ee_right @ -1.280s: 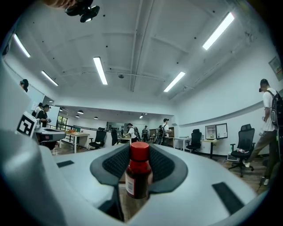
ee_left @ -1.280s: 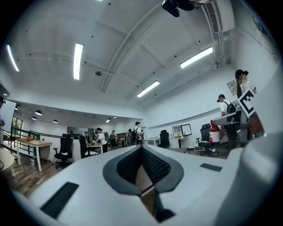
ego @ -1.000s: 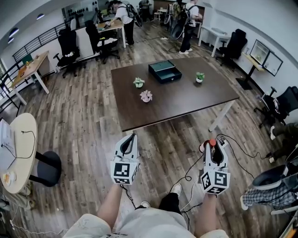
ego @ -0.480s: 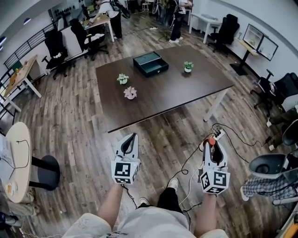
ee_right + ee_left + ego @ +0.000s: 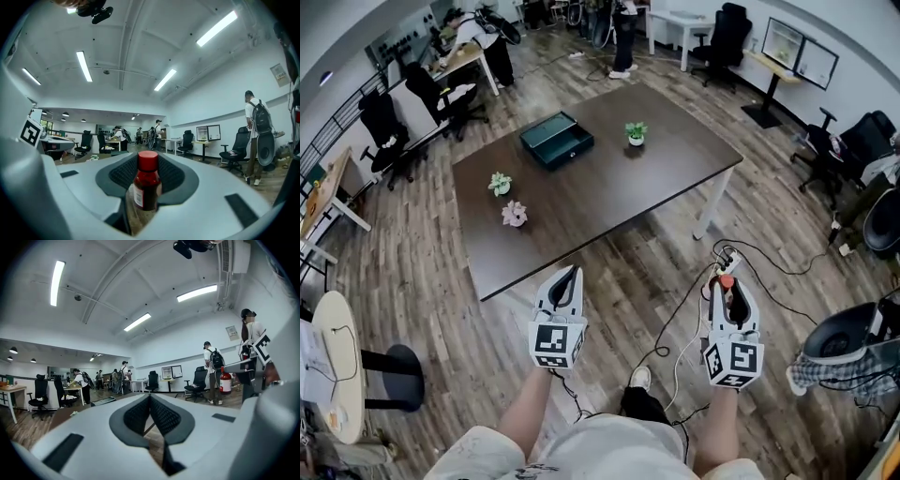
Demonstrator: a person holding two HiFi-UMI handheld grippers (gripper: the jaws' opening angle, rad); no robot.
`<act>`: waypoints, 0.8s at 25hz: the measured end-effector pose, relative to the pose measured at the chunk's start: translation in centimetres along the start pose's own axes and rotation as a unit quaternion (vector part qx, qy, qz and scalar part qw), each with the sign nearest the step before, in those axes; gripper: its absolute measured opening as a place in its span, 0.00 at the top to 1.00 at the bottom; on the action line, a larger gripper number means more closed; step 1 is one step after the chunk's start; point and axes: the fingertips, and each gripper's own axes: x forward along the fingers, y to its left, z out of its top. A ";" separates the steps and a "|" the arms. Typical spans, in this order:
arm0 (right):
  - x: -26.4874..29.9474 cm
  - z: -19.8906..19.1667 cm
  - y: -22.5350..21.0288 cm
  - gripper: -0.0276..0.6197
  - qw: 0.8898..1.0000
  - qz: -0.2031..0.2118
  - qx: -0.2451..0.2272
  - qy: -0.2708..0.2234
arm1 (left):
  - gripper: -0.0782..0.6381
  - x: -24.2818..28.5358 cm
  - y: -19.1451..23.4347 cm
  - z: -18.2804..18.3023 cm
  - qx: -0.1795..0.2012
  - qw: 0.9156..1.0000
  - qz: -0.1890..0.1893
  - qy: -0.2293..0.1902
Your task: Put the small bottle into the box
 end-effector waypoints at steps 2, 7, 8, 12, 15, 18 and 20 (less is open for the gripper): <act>0.8 0.3 -2.5 0.75 1.000 -0.008 0.005 -0.005 | 0.89 2.3 -1.5 0.8 0.004 1.000 -0.007 -0.004; 2.7 0.9 -7.0 0.75 1.000 -0.017 0.014 -0.006 | 0.89 5.8 -3.9 2.5 0.006 1.000 -0.010 -0.008; 3.1 1.0 -7.5 0.75 1.000 -0.017 0.013 -0.006 | 0.89 6.2 -3.9 2.8 0.006 1.000 -0.007 -0.008; 4.4 1.5 -8.4 0.75 1.000 -0.010 0.011 -0.011 | 0.89 7.4 -4.0 2.9 0.007 1.000 0.003 -0.007; 5.7 1.5 -8.4 0.75 1.000 -0.002 0.011 -0.013 | 0.89 8.0 -3.5 2.6 0.008 1.000 0.010 -0.008; 7.2 1.5 -8.1 0.75 1.000 -0.003 0.008 -0.011 | 0.89 8.6 -2.5 2.4 0.003 1.000 0.020 -0.011; 8.5 1.8 -7.6 0.75 1.000 0.000 0.008 -0.014 | 0.89 8.9 -1.4 2.6 0.001 0.999 0.027 -0.016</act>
